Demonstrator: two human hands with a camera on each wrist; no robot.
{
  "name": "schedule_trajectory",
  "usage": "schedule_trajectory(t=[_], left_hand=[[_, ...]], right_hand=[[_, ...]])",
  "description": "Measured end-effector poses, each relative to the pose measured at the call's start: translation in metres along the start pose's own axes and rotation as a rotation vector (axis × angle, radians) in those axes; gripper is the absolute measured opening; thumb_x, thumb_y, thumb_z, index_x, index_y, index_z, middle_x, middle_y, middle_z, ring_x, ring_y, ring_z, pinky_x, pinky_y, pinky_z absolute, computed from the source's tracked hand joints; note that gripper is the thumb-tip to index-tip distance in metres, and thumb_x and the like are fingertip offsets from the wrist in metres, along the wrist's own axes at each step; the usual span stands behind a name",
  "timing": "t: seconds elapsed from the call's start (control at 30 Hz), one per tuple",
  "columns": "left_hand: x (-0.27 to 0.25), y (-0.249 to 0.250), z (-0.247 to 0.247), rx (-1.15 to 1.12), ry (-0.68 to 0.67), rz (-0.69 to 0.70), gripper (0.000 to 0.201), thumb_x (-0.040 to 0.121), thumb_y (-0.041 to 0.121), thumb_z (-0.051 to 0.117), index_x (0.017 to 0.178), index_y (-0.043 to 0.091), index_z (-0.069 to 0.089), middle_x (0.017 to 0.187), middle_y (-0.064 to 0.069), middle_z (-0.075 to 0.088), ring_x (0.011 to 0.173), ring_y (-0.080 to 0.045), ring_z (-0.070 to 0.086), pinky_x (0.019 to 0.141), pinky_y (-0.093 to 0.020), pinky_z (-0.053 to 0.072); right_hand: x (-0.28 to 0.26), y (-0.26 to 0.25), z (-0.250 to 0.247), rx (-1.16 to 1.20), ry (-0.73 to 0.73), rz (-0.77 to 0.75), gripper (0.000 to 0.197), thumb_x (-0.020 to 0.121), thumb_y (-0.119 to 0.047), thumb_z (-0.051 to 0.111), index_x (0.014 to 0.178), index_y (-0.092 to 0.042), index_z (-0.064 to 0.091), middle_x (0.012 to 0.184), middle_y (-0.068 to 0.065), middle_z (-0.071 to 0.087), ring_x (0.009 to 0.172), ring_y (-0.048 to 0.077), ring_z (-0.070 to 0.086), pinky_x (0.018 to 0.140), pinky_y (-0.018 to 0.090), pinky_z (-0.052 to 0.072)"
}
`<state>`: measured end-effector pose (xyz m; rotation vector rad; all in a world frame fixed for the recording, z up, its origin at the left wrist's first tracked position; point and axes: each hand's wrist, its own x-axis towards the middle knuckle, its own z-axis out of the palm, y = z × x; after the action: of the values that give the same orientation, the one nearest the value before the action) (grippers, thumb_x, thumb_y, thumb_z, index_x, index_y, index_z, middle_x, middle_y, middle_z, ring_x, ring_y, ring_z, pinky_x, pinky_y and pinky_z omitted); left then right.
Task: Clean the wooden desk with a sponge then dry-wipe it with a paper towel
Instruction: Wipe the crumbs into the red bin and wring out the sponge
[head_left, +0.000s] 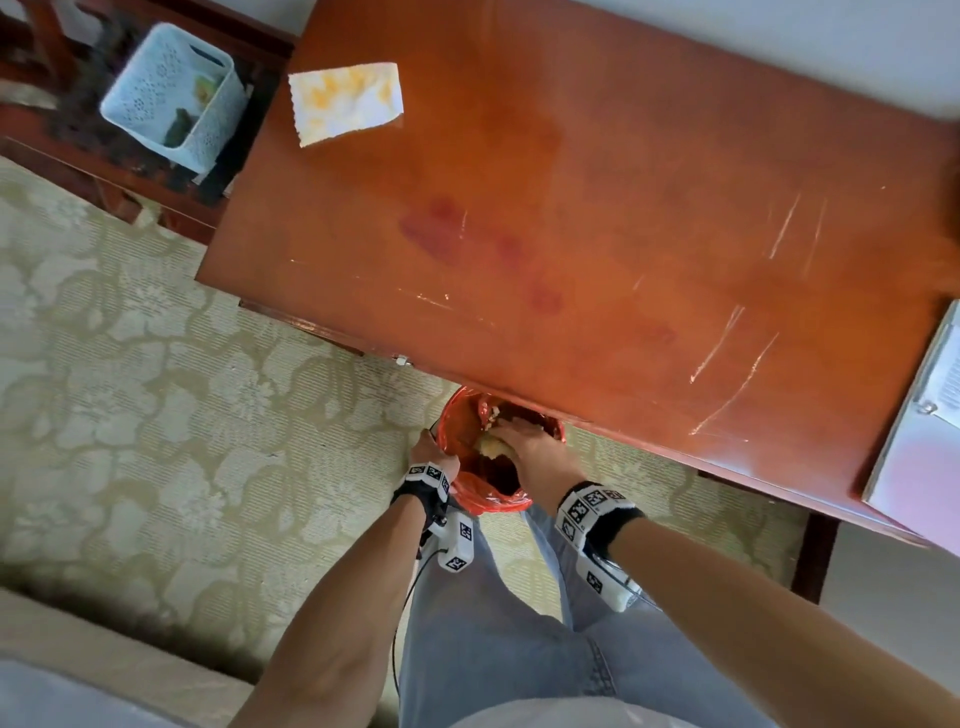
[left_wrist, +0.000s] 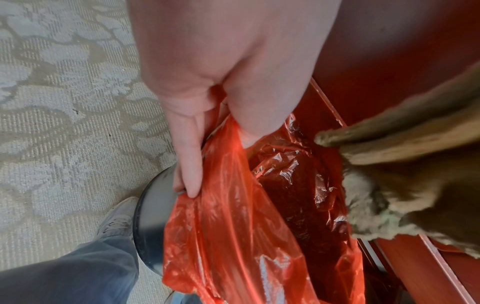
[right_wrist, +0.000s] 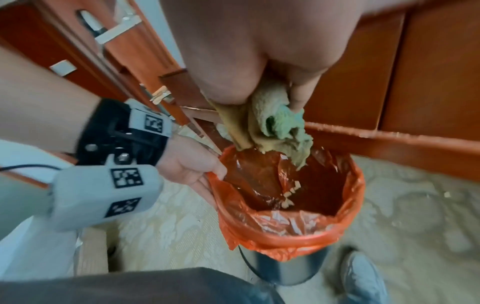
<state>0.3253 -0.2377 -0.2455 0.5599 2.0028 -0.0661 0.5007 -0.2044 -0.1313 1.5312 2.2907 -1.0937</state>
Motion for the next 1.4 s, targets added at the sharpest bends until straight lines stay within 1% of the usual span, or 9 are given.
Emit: schedule_trajectory(t=[0.13,0.3,0.47,0.67,0.83,1.0,1.13,1.23,1.4], left_hand=[[-0.013,-0.012,-0.012,-0.023,0.061,0.017,0.027,0.086,0.008,0.06,0.111,0.01,0.052,0.1,-0.009,0.066,0.09,-0.031,0.066,0.081,-0.039,0.058],[-0.026,-0.026,-0.023,-0.071,0.097,0.019,0.027,0.089,0.008,0.061,0.115,0.007,0.055,0.104,-0.011,0.067,0.094,-0.029,0.065,0.083,-0.035,0.052],[-0.031,-0.043,-0.031,-0.111,0.09,-0.005,0.024,0.09,0.001,0.055,0.113,0.007,0.053,0.089,-0.005,0.057,0.085,-0.025,0.058,0.076,-0.029,0.046],[-0.024,-0.062,-0.035,-0.186,0.059,-0.001,0.026,0.084,-0.003,0.056,0.107,0.009,0.053,0.095,-0.007,0.063,0.085,-0.027,0.063,0.077,-0.031,0.054],[-0.016,-0.073,-0.041,-0.246,0.03,0.003,0.031,0.08,-0.008,0.057,0.107,0.008,0.055,0.102,-0.013,0.067,0.093,-0.033,0.07,0.079,-0.047,0.062],[-0.003,-0.086,-0.052,-0.197,0.02,0.001,0.041,0.083,-0.003,0.057,0.123,0.007,0.053,0.108,-0.011,0.067,0.094,-0.028,0.067,0.077,-0.031,0.056],[0.027,-0.094,-0.062,-0.159,0.021,-0.011,0.037,0.084,0.001,0.057,0.12,0.008,0.053,0.105,-0.012,0.068,0.083,-0.026,0.063,0.07,-0.029,0.05],[0.057,-0.102,-0.066,-0.141,0.031,-0.029,0.037,0.085,0.002,0.057,0.12,0.008,0.052,0.106,-0.012,0.066,0.083,-0.026,0.059,0.071,-0.03,0.049],[0.122,-0.119,-0.057,-0.155,0.103,-0.026,0.034,0.086,0.001,0.058,0.119,0.006,0.052,0.107,-0.016,0.066,0.086,-0.032,0.062,0.073,-0.034,0.052]], right_hand=[[0.015,0.001,0.024,-0.037,-0.081,0.066,0.061,0.096,-0.006,0.043,0.139,-0.049,0.036,0.12,-0.013,0.06,0.092,0.022,0.069,0.075,0.034,0.058],[0.032,-0.001,0.039,0.071,-0.049,0.191,0.049,0.096,-0.008,0.044,0.131,-0.042,0.048,0.101,-0.005,0.071,0.088,0.021,0.07,0.076,0.036,0.058],[0.044,-0.006,0.053,0.105,-0.096,0.2,0.05,0.1,-0.008,0.041,0.137,-0.041,0.046,0.108,-0.007,0.071,0.084,0.013,0.07,0.073,0.034,0.06],[0.061,-0.001,0.088,0.171,-0.156,0.265,0.046,0.091,-0.016,0.056,0.13,-0.041,0.055,0.125,0.0,0.067,0.111,0.024,0.065,0.096,0.04,0.054],[0.067,-0.02,0.085,0.218,-0.14,0.4,0.042,0.1,-0.011,0.044,0.139,-0.024,0.053,0.104,0.007,0.068,0.089,0.027,0.069,0.078,0.031,0.058],[0.073,-0.032,0.087,0.373,-0.139,0.523,0.043,0.103,-0.03,0.047,0.145,-0.021,0.046,0.126,0.008,0.062,0.108,0.027,0.062,0.093,0.031,0.05],[0.088,-0.041,0.092,0.561,-0.11,0.615,0.046,0.101,-0.039,0.051,0.143,-0.021,0.049,0.105,0.004,0.061,0.087,0.018,0.057,0.077,0.023,0.043],[0.105,-0.047,0.1,0.758,-0.097,0.65,0.051,0.097,-0.043,0.055,0.142,-0.021,0.049,0.094,0.008,0.069,0.08,0.024,0.067,0.074,0.032,0.056],[0.153,-0.06,0.112,0.923,-0.124,0.561,0.041,0.091,-0.049,0.061,0.128,-0.03,0.059,0.111,0.004,0.071,0.099,0.026,0.069,0.074,0.047,0.061]])
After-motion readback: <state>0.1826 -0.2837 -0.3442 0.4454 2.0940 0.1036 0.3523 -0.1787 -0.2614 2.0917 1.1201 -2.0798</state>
